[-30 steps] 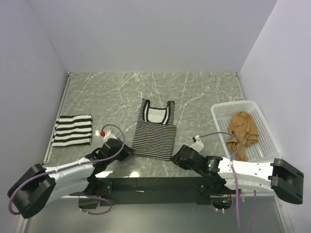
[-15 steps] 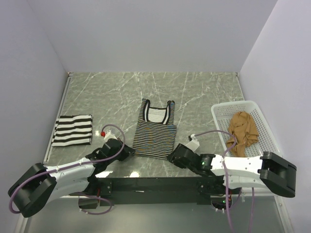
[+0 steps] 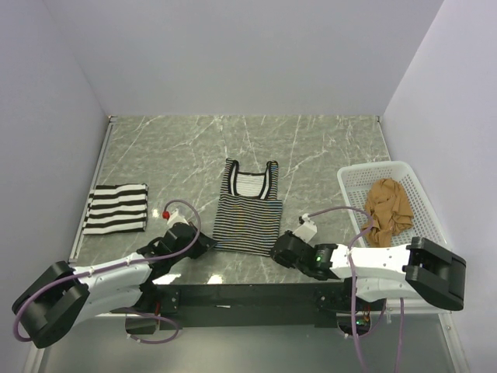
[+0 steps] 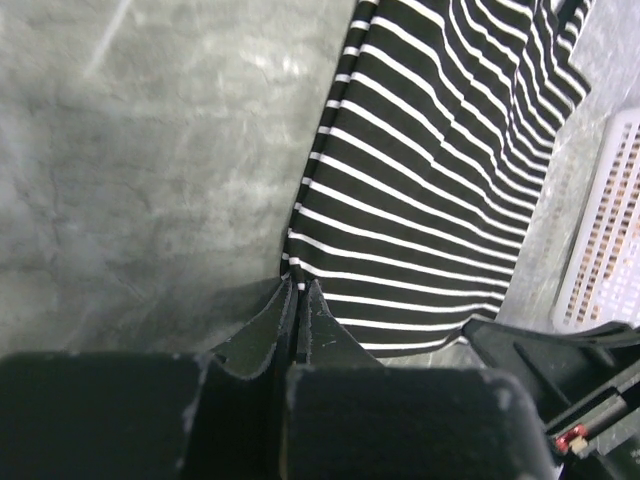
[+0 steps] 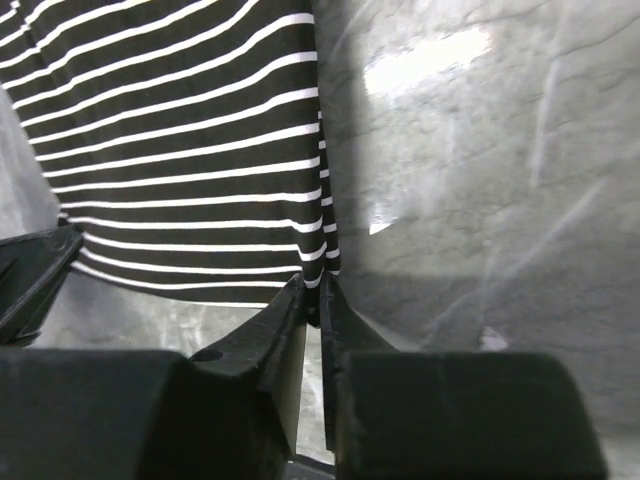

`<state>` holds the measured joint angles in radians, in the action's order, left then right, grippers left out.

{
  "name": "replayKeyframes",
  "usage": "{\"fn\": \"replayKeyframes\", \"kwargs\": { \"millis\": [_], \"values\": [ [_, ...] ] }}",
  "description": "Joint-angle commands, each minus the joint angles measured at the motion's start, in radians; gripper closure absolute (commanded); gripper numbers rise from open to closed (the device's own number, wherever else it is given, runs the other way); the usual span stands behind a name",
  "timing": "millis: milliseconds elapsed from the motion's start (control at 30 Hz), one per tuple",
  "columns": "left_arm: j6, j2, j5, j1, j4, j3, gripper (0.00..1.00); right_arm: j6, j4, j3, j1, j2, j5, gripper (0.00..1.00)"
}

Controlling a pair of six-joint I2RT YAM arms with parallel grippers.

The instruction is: Fold and stack the tank tops

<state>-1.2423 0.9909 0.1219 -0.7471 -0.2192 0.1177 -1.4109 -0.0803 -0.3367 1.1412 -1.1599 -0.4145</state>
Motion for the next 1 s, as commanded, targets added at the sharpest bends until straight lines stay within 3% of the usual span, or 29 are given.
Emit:
{"fn": "replayKeyframes", "kwargs": {
  "millis": [0,100,233,400,533,700,833,967],
  "values": [
    [0.023,-0.014,-0.028,-0.020,0.136,-0.018,0.99,0.055,-0.157,-0.035,0.005,0.037,-0.075,0.92],
    [0.015,-0.098,-0.037,-0.041,0.216,-0.003,1.00,0.115,-0.206,-0.051,0.006,0.109,-0.052,1.00],
    [0.000,-0.278,-0.028,-0.083,0.395,0.048,0.99,0.174,-0.248,-0.087,0.064,0.163,0.019,1.00],
    [-0.031,-0.446,0.018,-0.147,0.607,0.144,0.99,0.164,-0.433,-0.237,0.181,0.166,-0.023,1.00],
    [-0.039,-0.527,0.059,-0.156,0.711,0.273,1.00,0.216,-0.481,-0.324,0.189,0.198,-0.038,1.00],
    [0.015,-0.453,0.113,-0.156,0.649,0.405,1.00,0.323,-0.510,-0.453,0.086,0.187,-0.012,1.00],
    [0.086,-0.231,0.122,-0.129,0.554,0.537,0.99,0.466,-0.423,-0.461,-0.101,0.171,0.126,1.00],
    [0.126,-0.052,-0.055,0.071,0.385,0.579,0.99,0.564,-0.331,-0.493,-0.294,0.097,0.264,1.00]
  ]
}}
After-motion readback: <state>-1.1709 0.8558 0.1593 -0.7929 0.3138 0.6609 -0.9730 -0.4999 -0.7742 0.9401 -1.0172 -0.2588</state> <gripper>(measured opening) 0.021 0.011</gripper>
